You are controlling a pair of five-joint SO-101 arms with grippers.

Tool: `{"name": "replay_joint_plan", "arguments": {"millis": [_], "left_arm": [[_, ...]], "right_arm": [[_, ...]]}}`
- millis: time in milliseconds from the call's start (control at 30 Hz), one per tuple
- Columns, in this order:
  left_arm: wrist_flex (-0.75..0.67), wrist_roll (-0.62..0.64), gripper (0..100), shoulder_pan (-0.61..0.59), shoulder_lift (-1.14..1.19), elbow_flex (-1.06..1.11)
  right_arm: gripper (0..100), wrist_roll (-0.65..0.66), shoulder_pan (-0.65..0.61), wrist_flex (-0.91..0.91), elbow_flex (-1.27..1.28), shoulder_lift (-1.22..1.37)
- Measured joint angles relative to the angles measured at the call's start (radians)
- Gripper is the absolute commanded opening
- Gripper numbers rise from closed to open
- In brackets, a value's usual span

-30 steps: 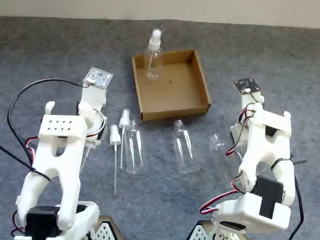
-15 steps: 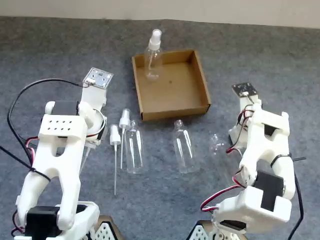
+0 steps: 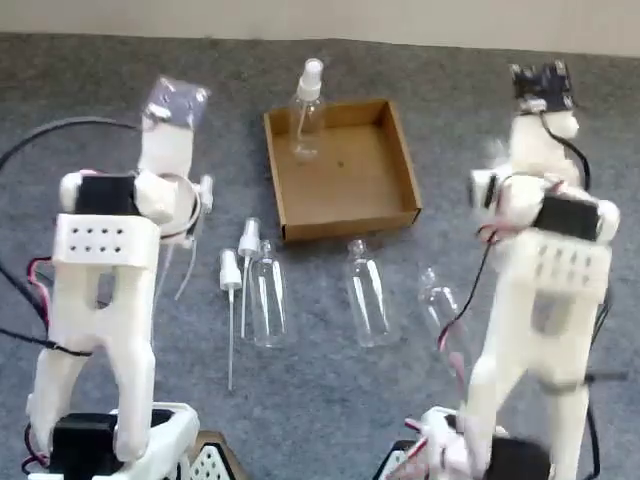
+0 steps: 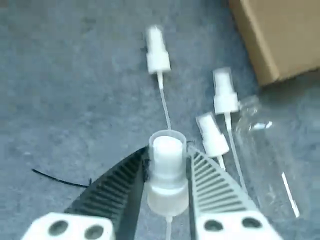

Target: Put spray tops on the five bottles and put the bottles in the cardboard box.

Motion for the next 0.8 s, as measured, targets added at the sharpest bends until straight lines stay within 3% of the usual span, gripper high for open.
{"name": "replay_joint_plan", "arguments": {"millis": [133, 400, 500, 800], "left_arm": [[0.064, 0.017, 3, 0.0, -0.097, -0.17], [0.083, 0.083, 3, 0.051, -0.42, -0.29], [0.064, 0.126, 3, 0.149, -0.496, -0.295], [-0.276, 0.183, 3, 0.394, -0.511, -0.293]], "right_arm": [[0.3, -0.107, -0.209, -0.034, 0.078, -0.249], [0.3, -0.25, -0.598, -0.407, 0.572, -0.563], [0.3, -0.269, -0.663, -0.503, 0.735, -0.571], [0.3, -0.259, -0.73, -0.574, 0.872, -0.68]]}}
